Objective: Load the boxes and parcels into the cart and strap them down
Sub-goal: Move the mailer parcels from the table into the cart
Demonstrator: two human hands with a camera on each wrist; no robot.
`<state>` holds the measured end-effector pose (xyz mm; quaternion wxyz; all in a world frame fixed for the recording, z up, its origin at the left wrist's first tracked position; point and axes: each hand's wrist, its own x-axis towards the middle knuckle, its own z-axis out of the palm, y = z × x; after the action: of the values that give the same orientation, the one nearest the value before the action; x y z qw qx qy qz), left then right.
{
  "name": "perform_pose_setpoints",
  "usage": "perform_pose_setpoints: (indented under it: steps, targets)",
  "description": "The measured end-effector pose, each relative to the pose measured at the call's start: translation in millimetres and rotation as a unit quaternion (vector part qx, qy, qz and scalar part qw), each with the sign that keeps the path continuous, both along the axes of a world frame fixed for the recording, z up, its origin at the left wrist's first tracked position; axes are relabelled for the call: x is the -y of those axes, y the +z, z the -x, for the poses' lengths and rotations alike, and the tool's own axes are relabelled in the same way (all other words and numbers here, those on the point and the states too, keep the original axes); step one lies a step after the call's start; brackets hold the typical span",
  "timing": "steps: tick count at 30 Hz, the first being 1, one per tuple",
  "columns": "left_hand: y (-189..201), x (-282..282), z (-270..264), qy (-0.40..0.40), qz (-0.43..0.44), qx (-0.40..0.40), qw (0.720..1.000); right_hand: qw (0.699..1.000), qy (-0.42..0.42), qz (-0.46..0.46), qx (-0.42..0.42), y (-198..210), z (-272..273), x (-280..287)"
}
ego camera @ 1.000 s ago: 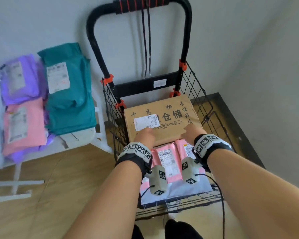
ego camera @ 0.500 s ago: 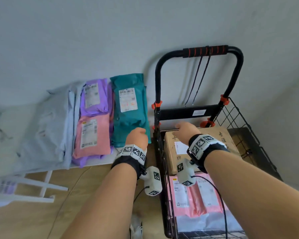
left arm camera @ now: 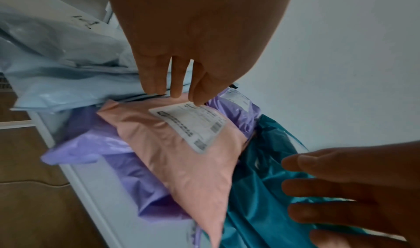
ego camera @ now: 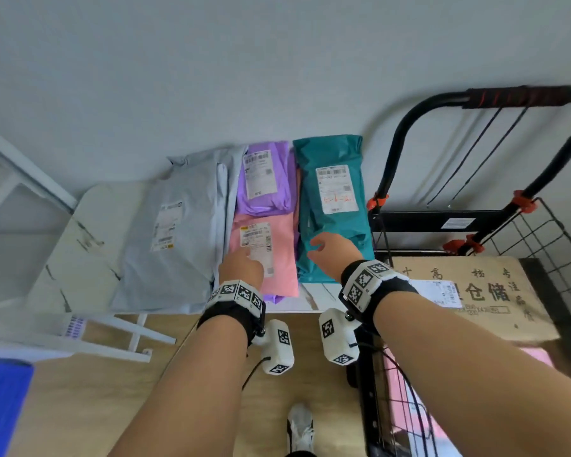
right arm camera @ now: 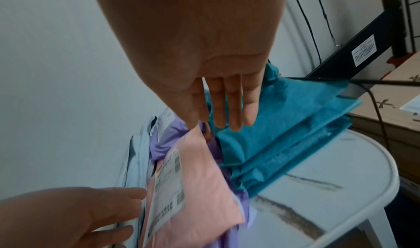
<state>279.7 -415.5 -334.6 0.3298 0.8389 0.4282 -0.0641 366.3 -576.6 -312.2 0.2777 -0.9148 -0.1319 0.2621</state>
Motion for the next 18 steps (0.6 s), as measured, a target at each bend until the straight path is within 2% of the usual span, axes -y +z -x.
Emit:
perform_pose_setpoints:
  steps: [5, 11, 18]
  targets:
    - [-20, -18, 8, -0.056, 0.015, -0.054, 0.997, 0.999, 0.028, 0.033, -0.029, -18, 19, -34]
    - [-25, -26, 9, -0.022, 0.044, -0.052, 0.997, 0.995, 0.036, 0.084, -0.048, -28, 27, -57]
    - [-22, -32, 13, -0.025, 0.091, -0.064, 0.993, 0.994, 0.037, 0.069, -0.079, -34, 31, -63]
